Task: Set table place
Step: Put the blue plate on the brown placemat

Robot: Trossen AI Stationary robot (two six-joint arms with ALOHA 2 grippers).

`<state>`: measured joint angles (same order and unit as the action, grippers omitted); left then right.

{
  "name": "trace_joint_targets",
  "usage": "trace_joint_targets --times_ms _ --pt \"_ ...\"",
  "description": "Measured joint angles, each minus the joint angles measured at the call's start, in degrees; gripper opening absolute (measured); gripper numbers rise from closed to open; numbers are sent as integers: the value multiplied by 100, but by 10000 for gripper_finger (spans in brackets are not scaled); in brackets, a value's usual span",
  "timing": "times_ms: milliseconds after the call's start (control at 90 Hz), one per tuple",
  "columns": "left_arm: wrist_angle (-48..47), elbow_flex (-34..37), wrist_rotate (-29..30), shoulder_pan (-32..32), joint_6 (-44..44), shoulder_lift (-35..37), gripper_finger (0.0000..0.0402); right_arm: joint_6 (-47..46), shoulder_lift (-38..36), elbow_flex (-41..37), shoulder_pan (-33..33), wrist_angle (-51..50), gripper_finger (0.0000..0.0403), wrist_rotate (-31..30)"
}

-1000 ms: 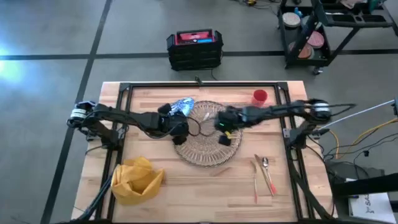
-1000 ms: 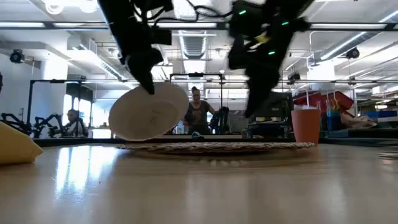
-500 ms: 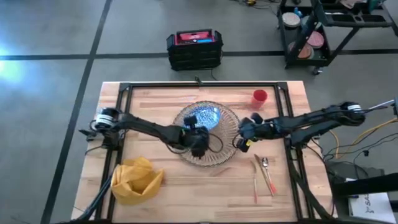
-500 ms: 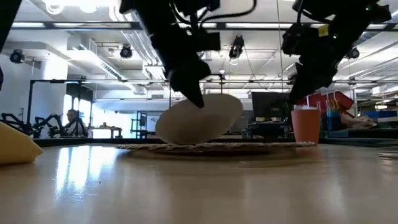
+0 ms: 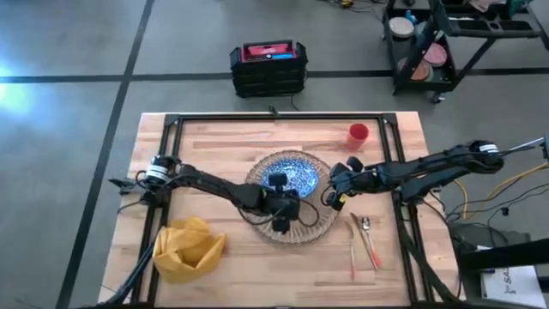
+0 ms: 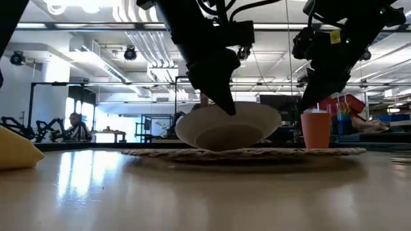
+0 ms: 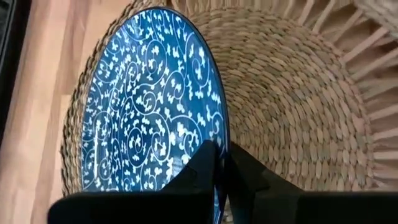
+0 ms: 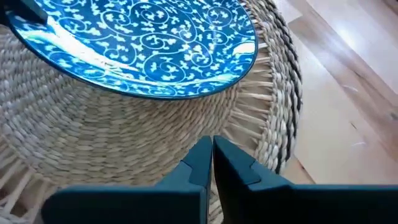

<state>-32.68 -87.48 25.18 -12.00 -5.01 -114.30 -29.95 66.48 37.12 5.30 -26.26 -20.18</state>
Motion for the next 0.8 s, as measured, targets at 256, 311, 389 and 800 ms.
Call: trace_joint_targets --times_ms 256,311,389,800 --pt "-357 -381 -17 -339 -20 99 0 13 0 0 0 -2 0 0" --pt "-380 -383 22 -375 -20 116 0 15 0 0 0 -4 0 -47" --pt "-426 -383 268 -425 -8 124 0 15 0 0 -2 -4 0 -86" --pt "-331 -383 81 -504 313 150 1 44 2 0 -7 -4 0 -93"
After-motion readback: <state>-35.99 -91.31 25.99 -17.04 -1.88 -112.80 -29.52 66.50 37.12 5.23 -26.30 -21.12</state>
